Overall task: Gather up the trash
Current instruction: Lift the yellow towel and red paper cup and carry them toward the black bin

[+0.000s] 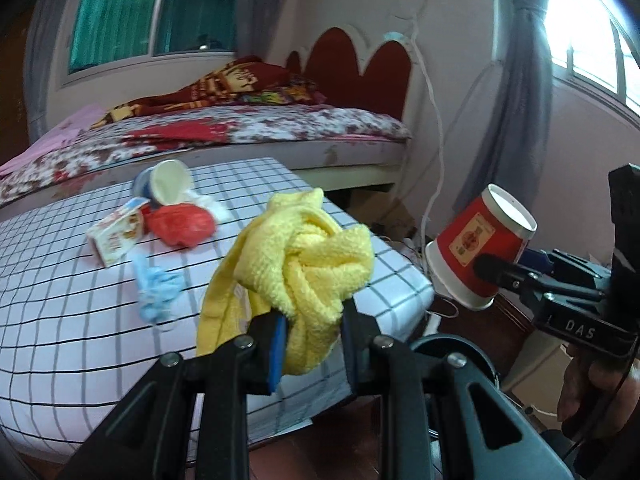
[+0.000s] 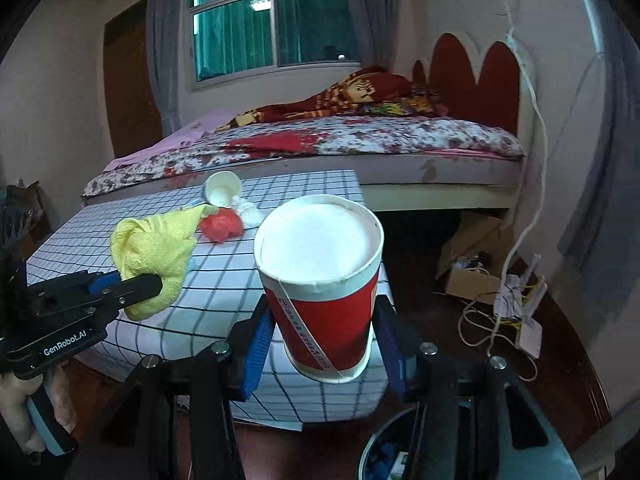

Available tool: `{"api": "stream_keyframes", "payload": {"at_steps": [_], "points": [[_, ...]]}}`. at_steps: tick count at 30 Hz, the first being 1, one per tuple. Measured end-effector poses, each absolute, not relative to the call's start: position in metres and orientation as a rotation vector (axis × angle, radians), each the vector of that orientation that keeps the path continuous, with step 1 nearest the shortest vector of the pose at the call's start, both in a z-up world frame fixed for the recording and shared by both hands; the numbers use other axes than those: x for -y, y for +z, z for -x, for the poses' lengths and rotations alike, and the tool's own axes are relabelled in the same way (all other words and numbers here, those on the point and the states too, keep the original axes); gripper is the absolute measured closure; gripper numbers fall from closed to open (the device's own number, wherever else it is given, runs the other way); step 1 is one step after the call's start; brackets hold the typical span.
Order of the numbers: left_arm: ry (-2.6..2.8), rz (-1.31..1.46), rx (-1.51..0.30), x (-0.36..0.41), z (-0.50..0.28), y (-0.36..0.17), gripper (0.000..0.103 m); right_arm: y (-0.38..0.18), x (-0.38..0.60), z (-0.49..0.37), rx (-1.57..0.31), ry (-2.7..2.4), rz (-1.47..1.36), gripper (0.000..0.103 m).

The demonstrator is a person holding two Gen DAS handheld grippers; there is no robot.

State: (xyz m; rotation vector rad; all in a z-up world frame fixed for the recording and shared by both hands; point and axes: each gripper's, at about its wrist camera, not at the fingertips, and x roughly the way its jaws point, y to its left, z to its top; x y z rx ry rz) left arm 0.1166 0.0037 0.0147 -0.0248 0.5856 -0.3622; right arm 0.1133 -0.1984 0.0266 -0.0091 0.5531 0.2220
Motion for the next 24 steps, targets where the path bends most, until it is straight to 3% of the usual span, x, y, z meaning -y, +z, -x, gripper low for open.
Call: {"api": "stream_keyframes", "payload": {"at_steps": [24], "points": [[-0.637, -0.115, -0.684, 0.123, -0.09, -0.02, 0.078, -0.014, 0.313, -0.061, -0.643, 0.021, -0.057, 0.051]]}}
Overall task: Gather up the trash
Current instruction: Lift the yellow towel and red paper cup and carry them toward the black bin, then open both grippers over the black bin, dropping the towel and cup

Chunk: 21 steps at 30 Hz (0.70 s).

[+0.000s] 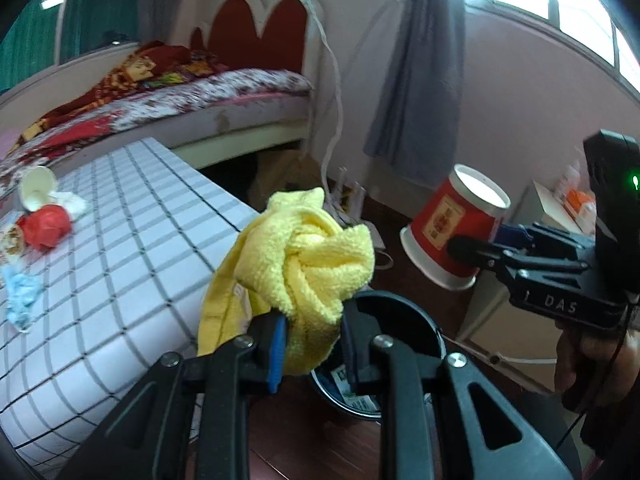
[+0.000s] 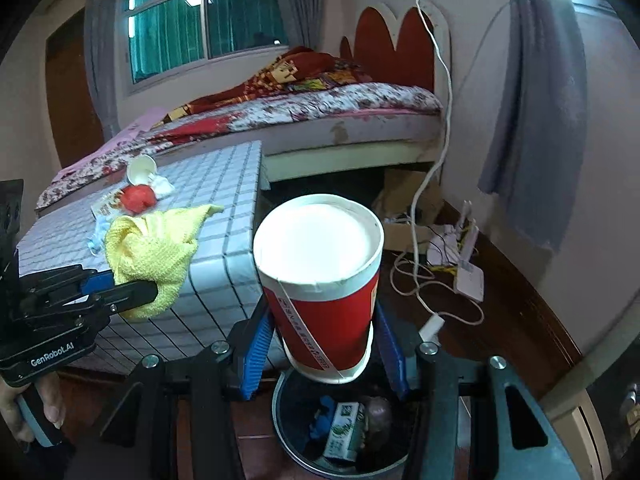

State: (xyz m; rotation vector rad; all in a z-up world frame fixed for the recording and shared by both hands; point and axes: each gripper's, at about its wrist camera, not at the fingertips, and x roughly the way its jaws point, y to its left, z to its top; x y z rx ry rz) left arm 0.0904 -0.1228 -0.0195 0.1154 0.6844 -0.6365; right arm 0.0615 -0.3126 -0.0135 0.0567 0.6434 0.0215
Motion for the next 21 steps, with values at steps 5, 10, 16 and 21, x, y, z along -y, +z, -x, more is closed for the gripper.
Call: {"api": "stream_keyframes", "payload": {"at_steps": [5, 10, 16, 21], "points": [[-0.702, -0.134, -0.745, 0.145, -0.09, -0.04, 0.078, -0.034, 0.331, -0.058, -0.693, 0.008, -0.068, 0.051], [-0.761, -0.146, -0.809, 0.161, -0.095, -0.062, 0.078, -0.064, 0.35, -0.057, -0.759, 0.012, -0.096, 0.051], [-0.817, -0.172, -0.882, 0.178, -0.101, -0.088, 0.078, -0.099, 0.367, -0.062, -0.84, 0.029, -0.104, 0.051], [-0.847, -0.177, -0.944, 0.189, -0.109, -0.107, 0.077, -0.124, 0.375, -0.071, -0.905, 0.079, -0.12, 0.05]]}}
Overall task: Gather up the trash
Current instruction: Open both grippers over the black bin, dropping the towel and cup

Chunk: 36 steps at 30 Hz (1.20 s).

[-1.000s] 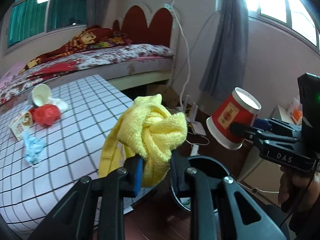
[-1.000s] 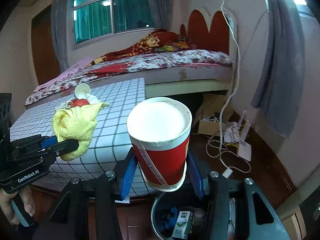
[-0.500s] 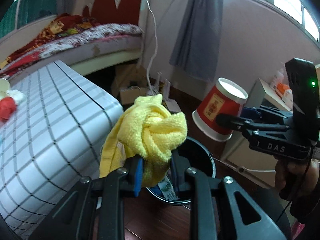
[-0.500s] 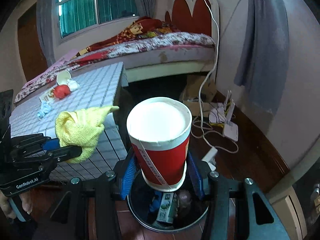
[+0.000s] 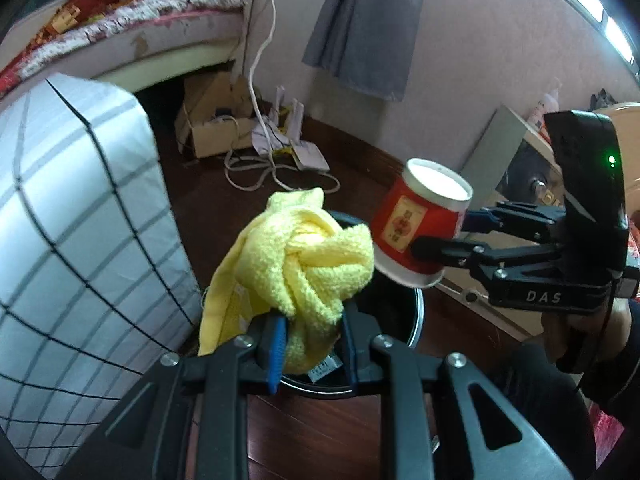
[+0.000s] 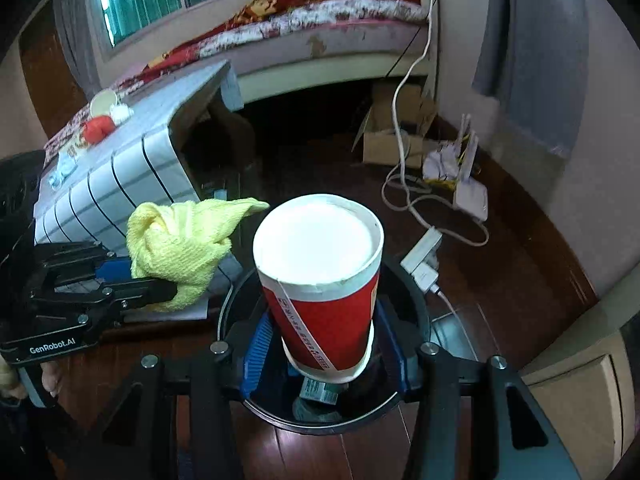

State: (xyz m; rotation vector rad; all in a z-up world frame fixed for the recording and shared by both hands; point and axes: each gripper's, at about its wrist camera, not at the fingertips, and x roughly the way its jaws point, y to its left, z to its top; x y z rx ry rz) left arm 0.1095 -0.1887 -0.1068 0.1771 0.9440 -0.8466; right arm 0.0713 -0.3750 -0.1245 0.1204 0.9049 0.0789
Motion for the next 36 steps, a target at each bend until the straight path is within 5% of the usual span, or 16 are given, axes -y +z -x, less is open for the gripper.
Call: {"api": "stream_keyframes", "payload": {"at_steps": [2, 4, 5, 6, 10, 12, 36], "points": [[-0.87, -0.165, -0.981, 0.193, -0.113, -0.115, 0.072, -0.134, 0.376, -0.076, -0.93, 0.099, -0.118, 0.048], [-0.881, -0.114, -0.988, 0.193, -0.117, -0.121, 0.04, -0.15, 0.38, -0.085, -0.975, 0.119, -0.136, 0.044], [-0.864, -0.099, -0.999, 0.191, -0.119, -0.124, 0.007, -0.158, 0.382, -0.088, -0.991, 0.096, -0.126, 0.03], [-0.834, -0.083, -0.993, 0.188, -0.121, -0.127, 0.003, -0.168, 0.388, -0.091, -1.014, 0.034, -0.113, 0.012], [-0.688, -0.126, -1.002, 0.175, -0.12, -0.137, 0.001, -0.189, 0.411, -0.089, -1.061, -0.089, -0.21, 0.009], [-0.628, -0.142, -0.997, 0.167, -0.118, -0.14, 0.001, -0.189, 0.411, -0.086, -1.048, -0.109, -0.221, 0.0], [-0.453, -0.111, -0.87, 0.123, -0.101, -0.093, 0.001, -0.136, 0.362, -0.071, -0.916, -0.11, -0.139, 0.0]]}}
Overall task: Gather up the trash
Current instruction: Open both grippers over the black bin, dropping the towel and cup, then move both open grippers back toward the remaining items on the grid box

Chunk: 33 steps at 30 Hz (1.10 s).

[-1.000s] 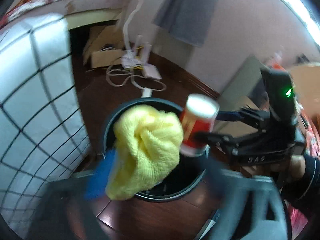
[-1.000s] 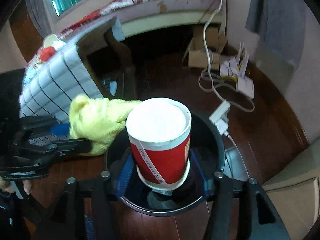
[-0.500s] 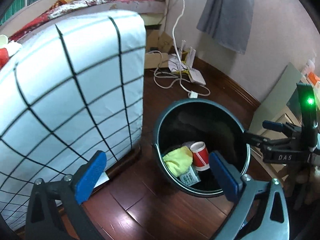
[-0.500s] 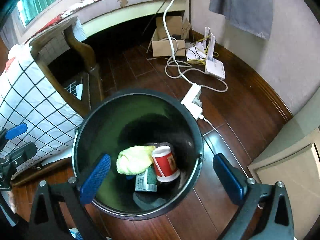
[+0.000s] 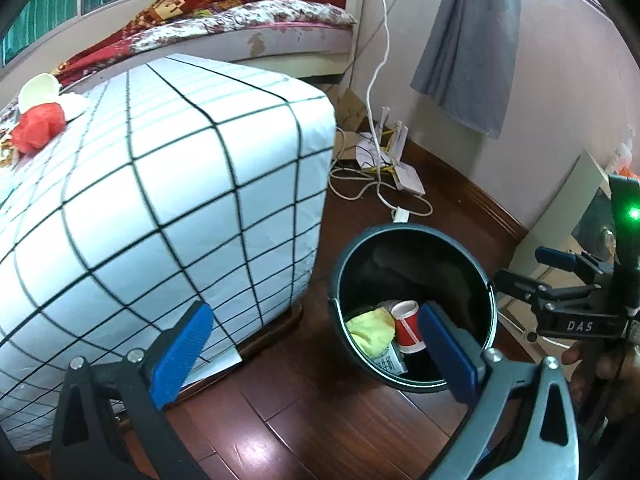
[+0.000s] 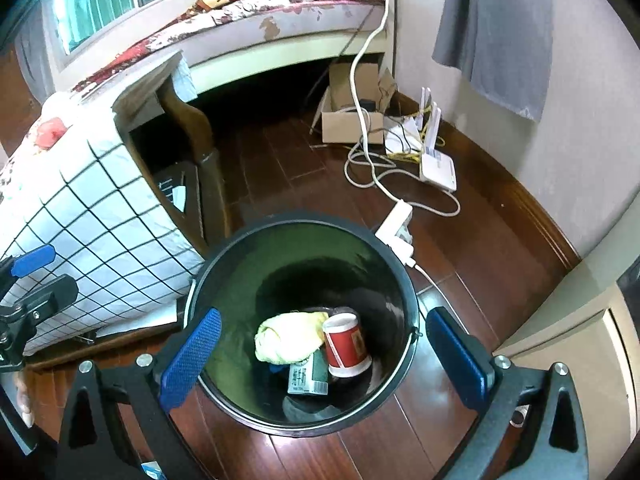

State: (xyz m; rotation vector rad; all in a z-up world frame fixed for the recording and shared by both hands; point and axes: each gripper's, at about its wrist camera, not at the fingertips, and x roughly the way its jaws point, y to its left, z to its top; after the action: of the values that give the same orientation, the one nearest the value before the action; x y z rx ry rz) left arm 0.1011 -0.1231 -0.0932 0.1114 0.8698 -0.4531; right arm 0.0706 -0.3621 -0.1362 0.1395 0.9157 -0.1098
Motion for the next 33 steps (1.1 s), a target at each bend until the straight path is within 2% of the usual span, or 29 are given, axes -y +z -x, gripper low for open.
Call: {"api": "stream_keyframes", "payload": {"at_steps": [14, 33], "points": [[-0.325, -0.019, -0.765, 0.064, -0.094, -0.055, 0.001, -0.089, 0.313, -0.077, -0.82, -0.041, -0.093, 0.0], [-0.034, 0.078, -0.675, -0.079, -0.112, -0.022, 0.001, -0.027, 0.177, -0.136, -0.71, 0.175, -0.007, 0.0]]}}
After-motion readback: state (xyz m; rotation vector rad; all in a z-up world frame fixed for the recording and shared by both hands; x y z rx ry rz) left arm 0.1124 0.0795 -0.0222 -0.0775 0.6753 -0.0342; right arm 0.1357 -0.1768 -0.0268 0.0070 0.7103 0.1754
